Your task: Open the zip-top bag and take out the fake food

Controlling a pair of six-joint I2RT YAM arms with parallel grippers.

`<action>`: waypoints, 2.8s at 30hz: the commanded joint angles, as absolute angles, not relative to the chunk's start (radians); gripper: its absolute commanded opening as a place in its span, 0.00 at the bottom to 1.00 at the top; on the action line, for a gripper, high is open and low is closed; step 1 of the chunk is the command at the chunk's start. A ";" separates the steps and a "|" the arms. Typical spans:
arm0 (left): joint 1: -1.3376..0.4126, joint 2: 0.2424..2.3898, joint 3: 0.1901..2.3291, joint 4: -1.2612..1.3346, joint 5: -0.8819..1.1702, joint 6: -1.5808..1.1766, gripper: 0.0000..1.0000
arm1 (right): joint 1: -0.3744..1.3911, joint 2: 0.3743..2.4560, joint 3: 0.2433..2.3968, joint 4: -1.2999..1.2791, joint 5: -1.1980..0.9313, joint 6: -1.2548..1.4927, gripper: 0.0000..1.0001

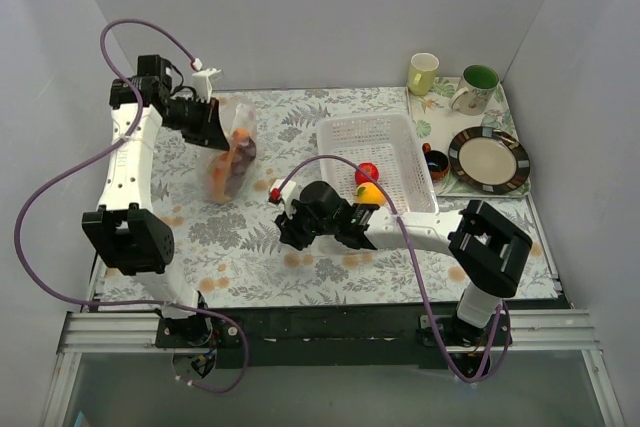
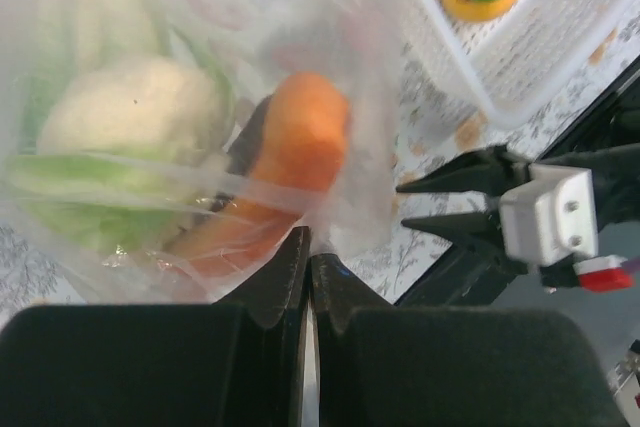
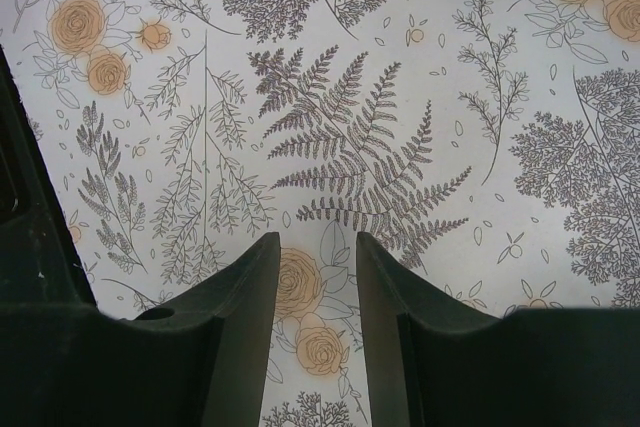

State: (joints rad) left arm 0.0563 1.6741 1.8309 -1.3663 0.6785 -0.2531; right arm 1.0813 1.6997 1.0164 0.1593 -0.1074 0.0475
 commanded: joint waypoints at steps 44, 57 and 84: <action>0.414 1.614 1.200 -0.890 0.520 -0.046 0.00 | 1.065 1.503 1.009 0.123 -0.236 0.023 0.65; 0.405 1.595 1.111 -0.877 0.518 -0.075 0.00 | 1.104 1.525 0.957 0.066 -0.442 0.028 0.62; 0.397 1.582 1.045 -0.862 0.466 -0.054 0.00 | 1.083 1.744 1.055 0.232 -0.517 0.077 0.02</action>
